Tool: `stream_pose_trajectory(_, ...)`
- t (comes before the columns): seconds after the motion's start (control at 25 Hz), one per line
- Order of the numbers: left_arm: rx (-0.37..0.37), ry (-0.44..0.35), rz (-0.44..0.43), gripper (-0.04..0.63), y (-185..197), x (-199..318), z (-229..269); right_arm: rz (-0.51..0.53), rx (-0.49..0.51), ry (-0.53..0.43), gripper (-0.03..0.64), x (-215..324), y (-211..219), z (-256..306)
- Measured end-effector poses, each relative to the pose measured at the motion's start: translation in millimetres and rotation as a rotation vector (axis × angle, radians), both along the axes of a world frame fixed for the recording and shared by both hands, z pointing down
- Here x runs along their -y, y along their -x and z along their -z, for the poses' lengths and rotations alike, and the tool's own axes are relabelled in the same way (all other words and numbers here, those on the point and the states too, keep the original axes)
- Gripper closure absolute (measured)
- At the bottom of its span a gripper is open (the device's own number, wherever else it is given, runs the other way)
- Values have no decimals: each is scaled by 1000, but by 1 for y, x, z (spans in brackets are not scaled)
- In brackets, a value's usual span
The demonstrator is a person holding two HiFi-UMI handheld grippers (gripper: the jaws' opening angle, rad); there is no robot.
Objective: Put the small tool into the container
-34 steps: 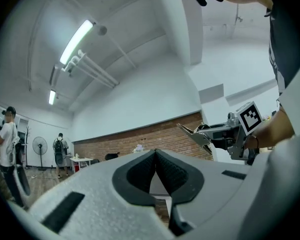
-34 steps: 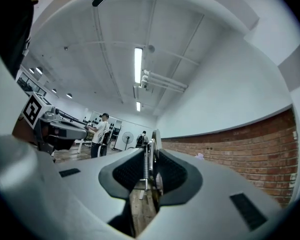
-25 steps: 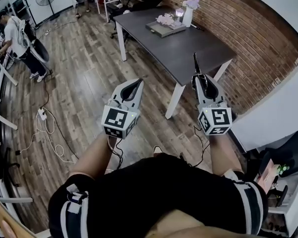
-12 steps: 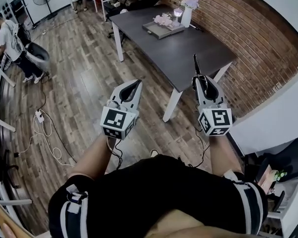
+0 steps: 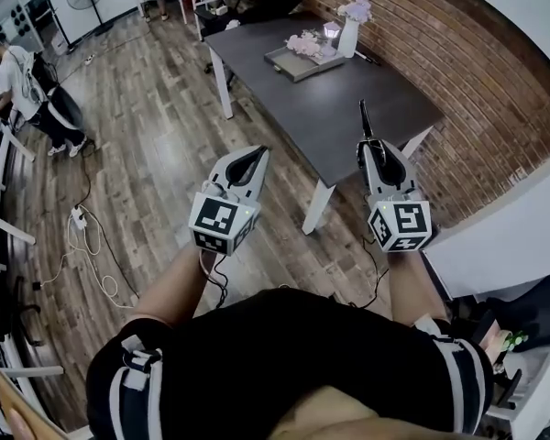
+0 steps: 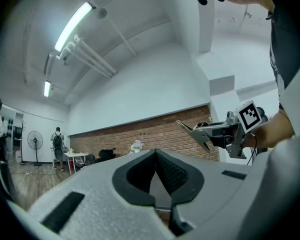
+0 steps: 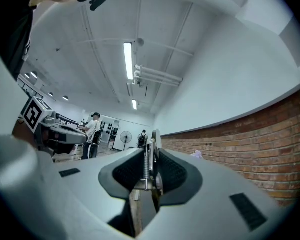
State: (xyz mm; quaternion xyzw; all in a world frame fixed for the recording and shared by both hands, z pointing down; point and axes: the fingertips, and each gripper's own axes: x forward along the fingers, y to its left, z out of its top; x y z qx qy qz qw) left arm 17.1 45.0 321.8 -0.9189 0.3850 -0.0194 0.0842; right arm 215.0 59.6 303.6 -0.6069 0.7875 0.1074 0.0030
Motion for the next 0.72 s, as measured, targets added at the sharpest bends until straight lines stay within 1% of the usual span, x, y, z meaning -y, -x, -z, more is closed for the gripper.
stream_pose_trajectory(0.44,32,-11,31,586,-41,49,6,57,12,-22,528,55,-37,6)
stream_pose_trajectory(0.52,36,-9,36,586,-43,50,5,72,17,-22,528,62,-37,6)
stream_pose_trajectory(0.72,40,9,68,586,-33,52,3,116,26,-34,528,65,-23,4)
